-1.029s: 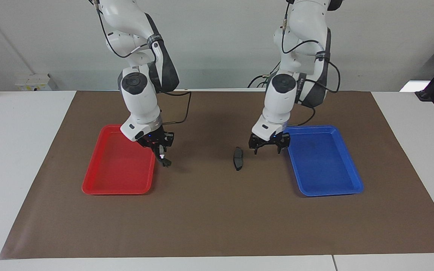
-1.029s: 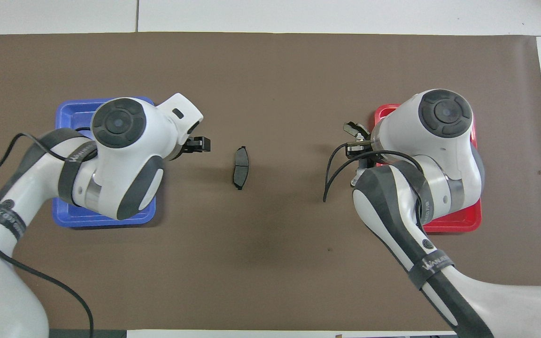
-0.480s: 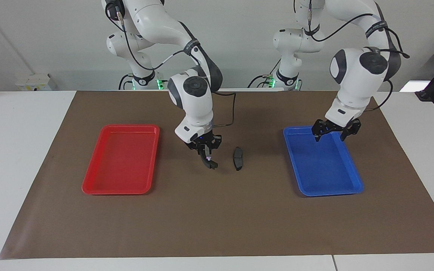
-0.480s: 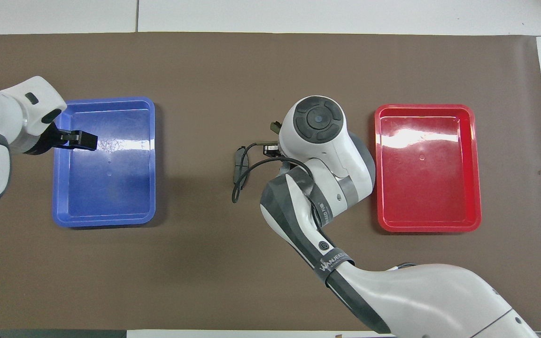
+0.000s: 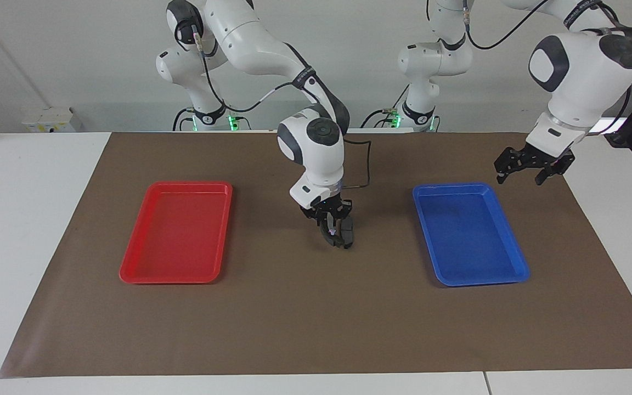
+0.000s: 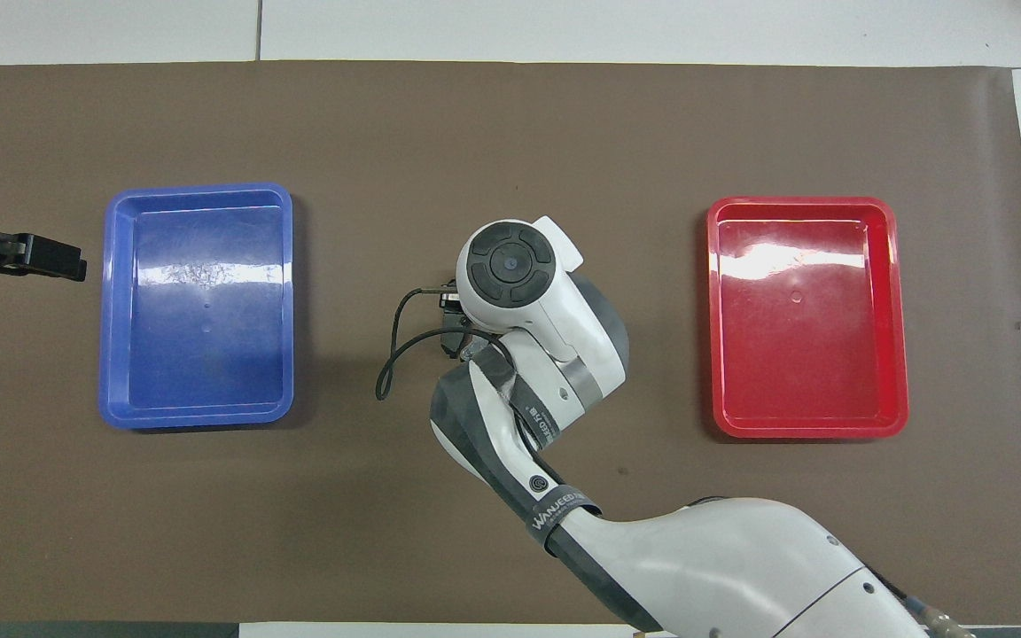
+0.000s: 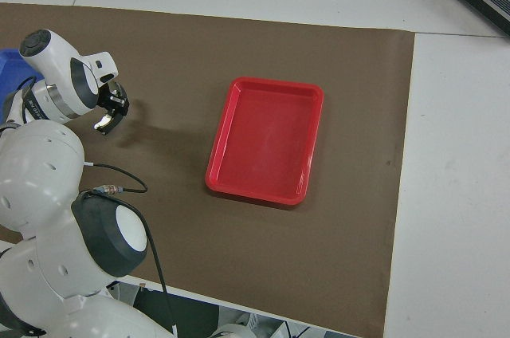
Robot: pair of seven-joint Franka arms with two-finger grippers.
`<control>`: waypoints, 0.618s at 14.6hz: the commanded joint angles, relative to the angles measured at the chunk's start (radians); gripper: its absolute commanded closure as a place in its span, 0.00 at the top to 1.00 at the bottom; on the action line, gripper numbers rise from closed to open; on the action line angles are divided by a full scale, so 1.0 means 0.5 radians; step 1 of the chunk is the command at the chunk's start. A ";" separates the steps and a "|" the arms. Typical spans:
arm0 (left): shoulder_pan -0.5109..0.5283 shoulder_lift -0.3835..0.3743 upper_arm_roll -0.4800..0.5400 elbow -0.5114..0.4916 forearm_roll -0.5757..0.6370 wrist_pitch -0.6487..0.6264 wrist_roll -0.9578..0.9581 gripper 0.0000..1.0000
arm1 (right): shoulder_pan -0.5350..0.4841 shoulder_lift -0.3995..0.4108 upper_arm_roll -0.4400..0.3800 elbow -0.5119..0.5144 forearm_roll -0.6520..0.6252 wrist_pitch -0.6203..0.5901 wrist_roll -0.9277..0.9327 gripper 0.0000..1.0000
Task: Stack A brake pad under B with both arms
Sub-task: 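Lower the curved shoe onto the flat pad with the right gripper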
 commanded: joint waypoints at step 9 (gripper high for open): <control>0.049 0.018 -0.010 0.049 -0.030 -0.103 0.040 0.99 | 0.065 0.115 -0.007 0.053 0.012 0.138 0.033 0.00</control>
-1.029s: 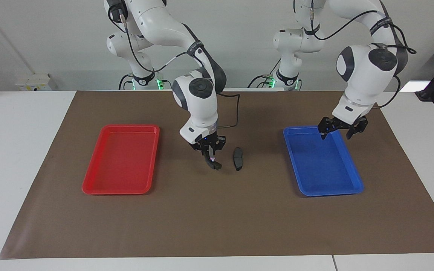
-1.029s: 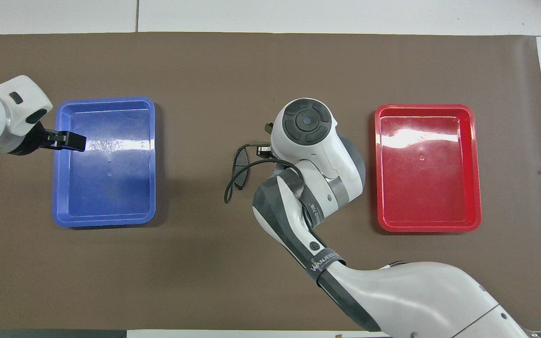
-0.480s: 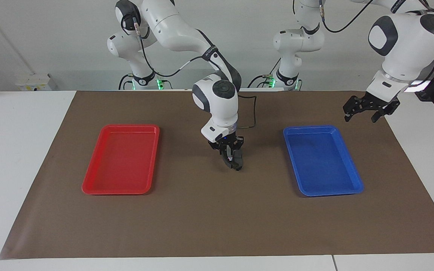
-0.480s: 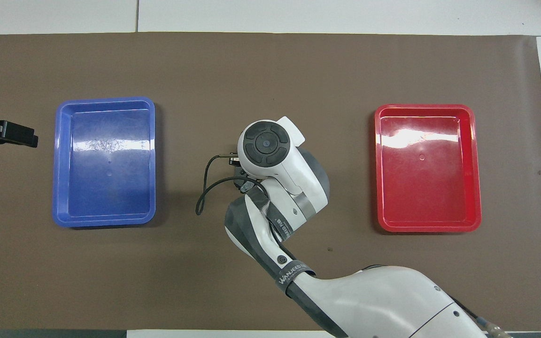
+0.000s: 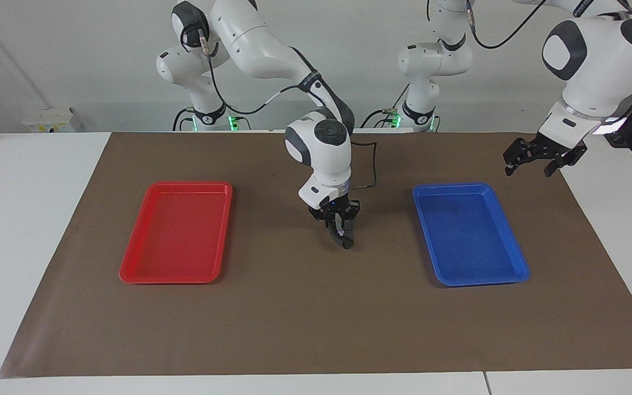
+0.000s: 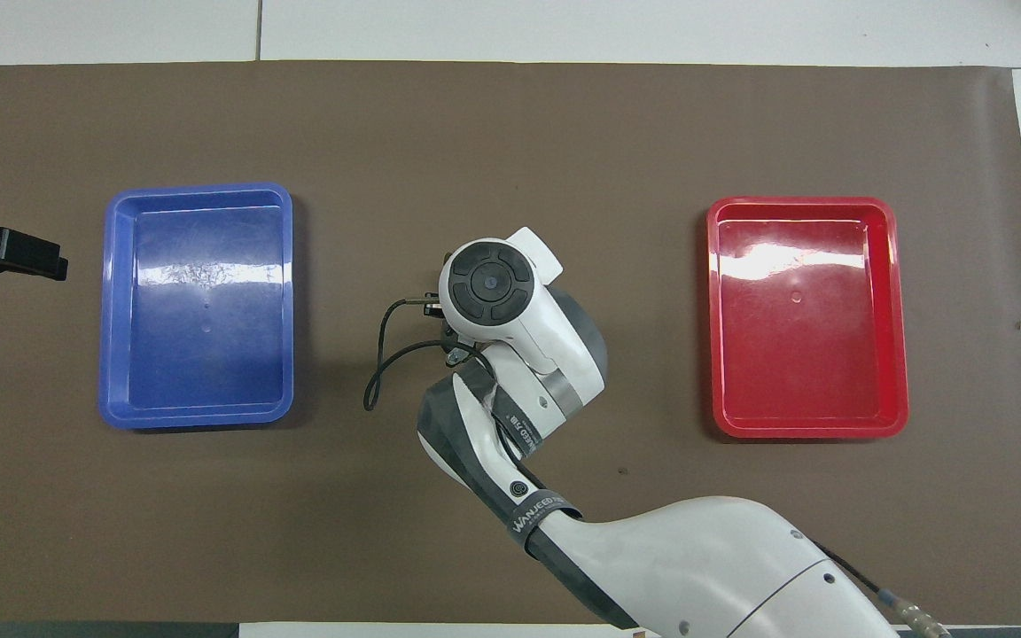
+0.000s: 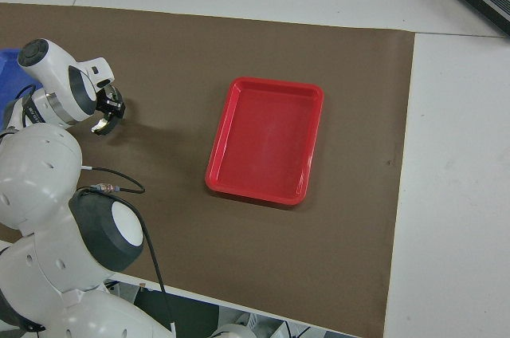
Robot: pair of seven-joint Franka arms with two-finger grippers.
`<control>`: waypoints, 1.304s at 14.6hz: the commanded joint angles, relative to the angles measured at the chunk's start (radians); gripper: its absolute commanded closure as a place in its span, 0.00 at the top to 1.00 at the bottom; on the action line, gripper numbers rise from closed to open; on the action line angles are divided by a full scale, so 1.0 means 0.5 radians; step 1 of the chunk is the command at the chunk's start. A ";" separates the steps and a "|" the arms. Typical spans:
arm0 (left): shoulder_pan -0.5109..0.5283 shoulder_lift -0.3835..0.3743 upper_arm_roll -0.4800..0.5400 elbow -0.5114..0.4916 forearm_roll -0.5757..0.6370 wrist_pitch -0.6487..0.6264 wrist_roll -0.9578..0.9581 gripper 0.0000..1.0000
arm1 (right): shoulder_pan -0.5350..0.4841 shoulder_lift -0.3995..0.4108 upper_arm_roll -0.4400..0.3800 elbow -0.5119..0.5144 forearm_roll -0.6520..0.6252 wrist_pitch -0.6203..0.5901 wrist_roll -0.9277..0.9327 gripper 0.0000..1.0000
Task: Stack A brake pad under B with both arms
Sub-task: 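Lower the curved shoe onto the flat pad with the right gripper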
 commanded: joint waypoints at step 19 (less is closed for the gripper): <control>0.018 -0.013 -0.013 -0.022 -0.029 -0.016 0.018 0.99 | 0.058 0.051 0.002 0.002 0.018 0.094 0.119 0.00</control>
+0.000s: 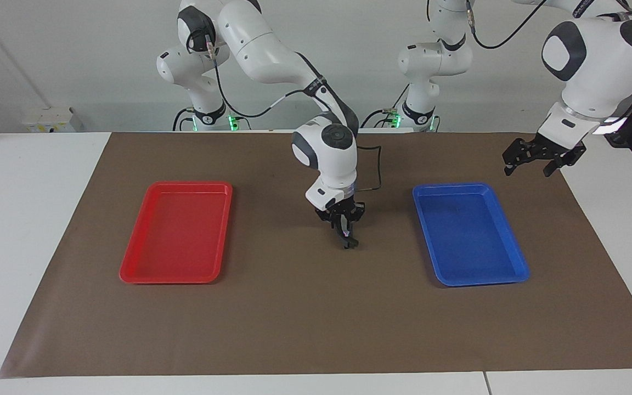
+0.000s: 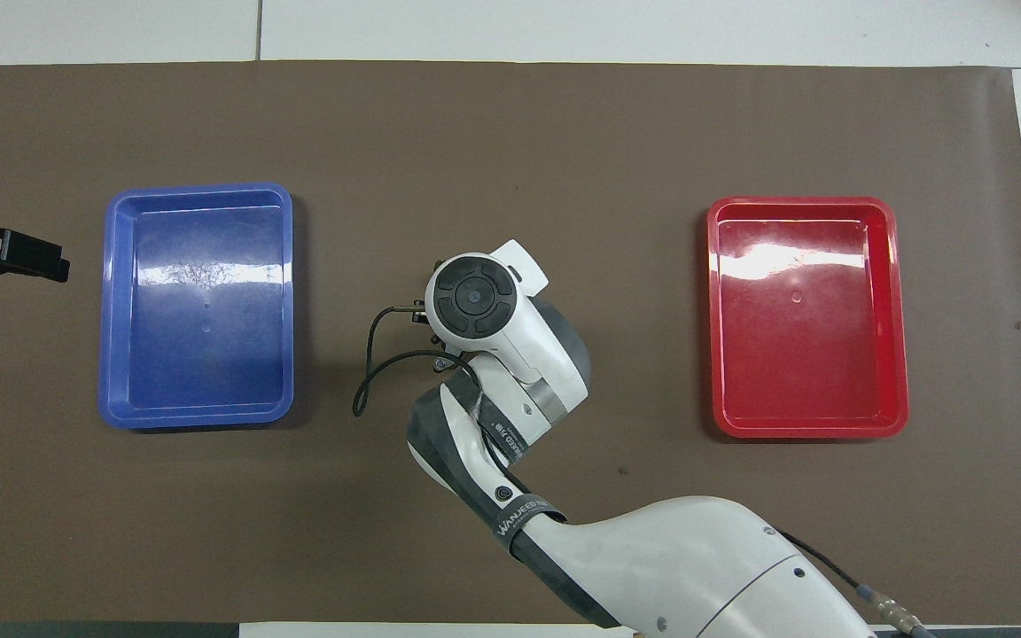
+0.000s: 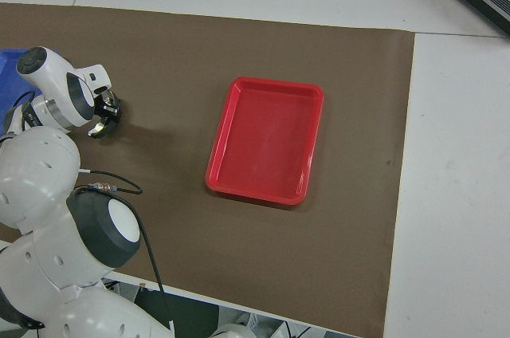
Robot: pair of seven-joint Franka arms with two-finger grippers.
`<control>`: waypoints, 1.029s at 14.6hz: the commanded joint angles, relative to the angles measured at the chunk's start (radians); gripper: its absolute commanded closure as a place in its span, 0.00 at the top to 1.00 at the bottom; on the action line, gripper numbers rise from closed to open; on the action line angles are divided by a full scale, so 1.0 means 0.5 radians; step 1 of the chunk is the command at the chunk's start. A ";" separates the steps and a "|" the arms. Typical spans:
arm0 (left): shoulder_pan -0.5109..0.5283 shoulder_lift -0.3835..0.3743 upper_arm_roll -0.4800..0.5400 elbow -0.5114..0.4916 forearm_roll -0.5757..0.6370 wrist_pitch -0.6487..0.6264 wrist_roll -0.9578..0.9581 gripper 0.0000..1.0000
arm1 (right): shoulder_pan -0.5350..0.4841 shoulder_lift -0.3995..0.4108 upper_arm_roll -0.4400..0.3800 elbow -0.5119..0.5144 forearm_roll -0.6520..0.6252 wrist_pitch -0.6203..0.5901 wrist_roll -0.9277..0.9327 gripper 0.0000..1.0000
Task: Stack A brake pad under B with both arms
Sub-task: 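Lower the curved shoe onto the flat pad with the right gripper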
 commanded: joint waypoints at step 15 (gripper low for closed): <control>0.009 -0.013 -0.015 -0.018 -0.027 -0.001 0.011 0.99 | 0.007 -0.052 -0.007 -0.004 -0.008 -0.070 0.019 1.00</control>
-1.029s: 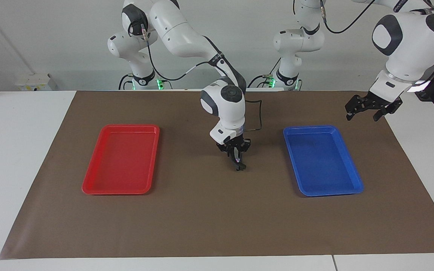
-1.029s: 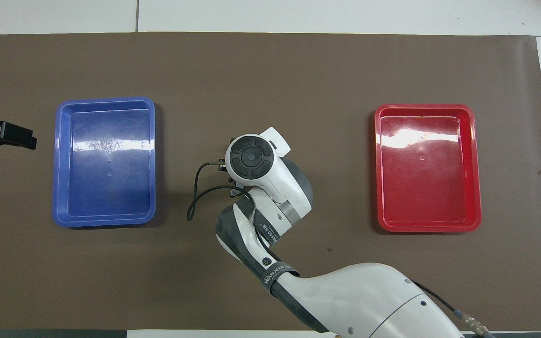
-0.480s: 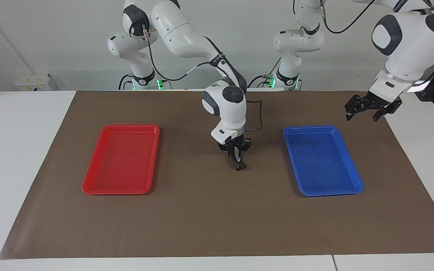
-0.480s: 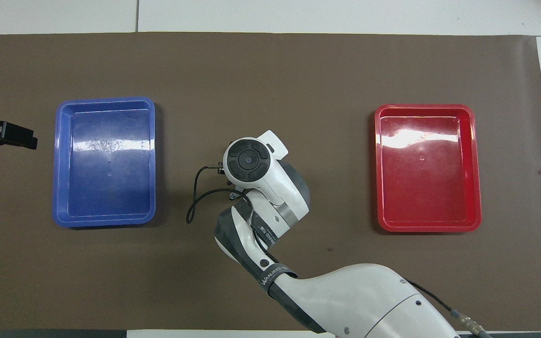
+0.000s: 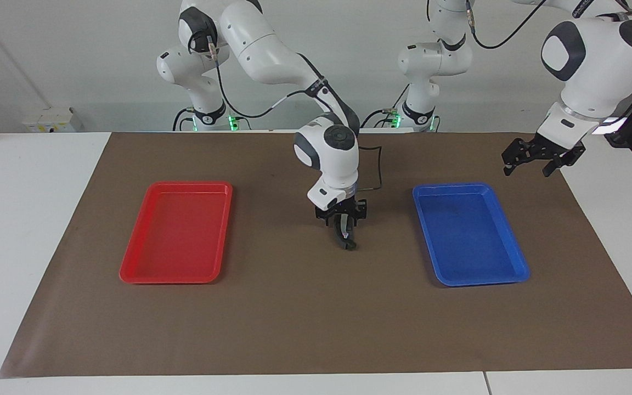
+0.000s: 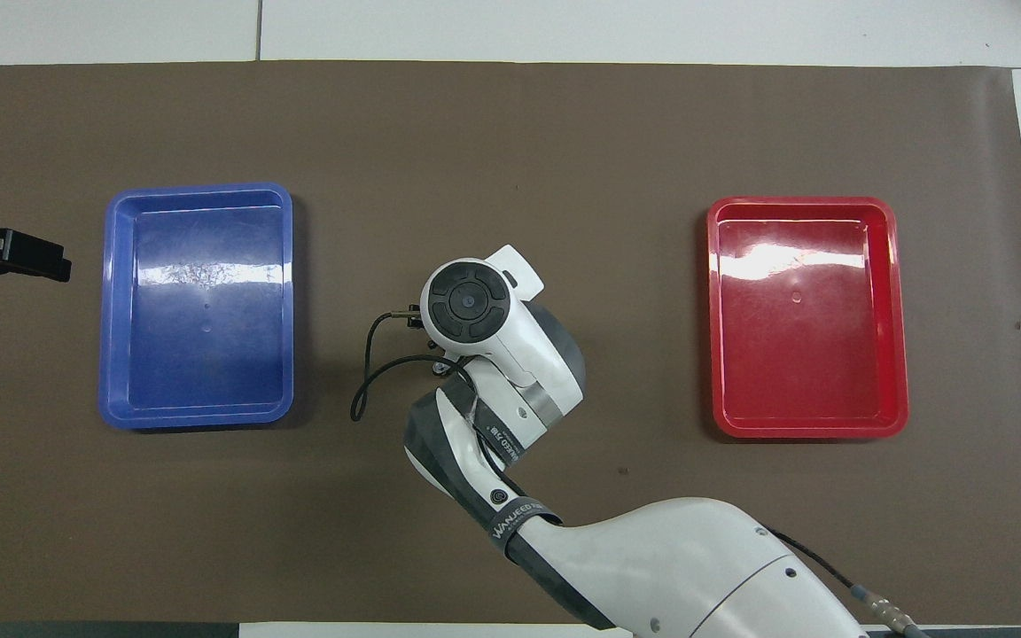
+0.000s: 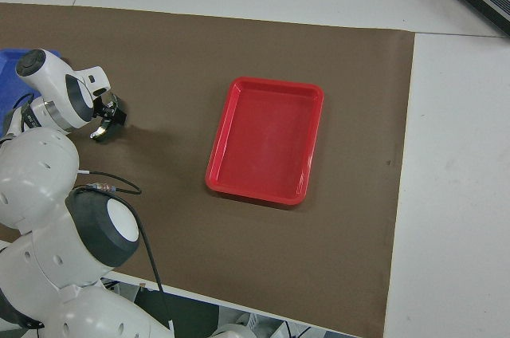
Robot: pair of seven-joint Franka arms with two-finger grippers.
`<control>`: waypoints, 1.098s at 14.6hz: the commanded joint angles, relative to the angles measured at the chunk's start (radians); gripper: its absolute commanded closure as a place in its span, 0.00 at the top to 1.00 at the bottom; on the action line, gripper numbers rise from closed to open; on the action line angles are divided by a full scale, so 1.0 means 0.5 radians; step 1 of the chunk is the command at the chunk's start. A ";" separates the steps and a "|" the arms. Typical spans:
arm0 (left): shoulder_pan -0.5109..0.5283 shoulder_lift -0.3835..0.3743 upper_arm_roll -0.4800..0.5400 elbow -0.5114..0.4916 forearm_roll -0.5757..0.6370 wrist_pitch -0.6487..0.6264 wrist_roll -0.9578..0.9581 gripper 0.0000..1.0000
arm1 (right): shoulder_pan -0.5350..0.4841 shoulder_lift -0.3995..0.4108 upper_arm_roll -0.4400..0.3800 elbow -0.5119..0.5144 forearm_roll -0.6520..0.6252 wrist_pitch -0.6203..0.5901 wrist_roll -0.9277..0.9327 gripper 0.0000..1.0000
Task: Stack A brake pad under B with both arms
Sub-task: 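Lower the curved shoe onto the flat pad with the right gripper, then open the right gripper and lift it off the stacked shoe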
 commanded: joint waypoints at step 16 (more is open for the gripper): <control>-0.010 -0.013 -0.015 -0.012 -0.025 0.002 0.011 0.99 | -0.980 -0.959 -0.055 -0.054 -0.134 -0.998 -0.799 1.00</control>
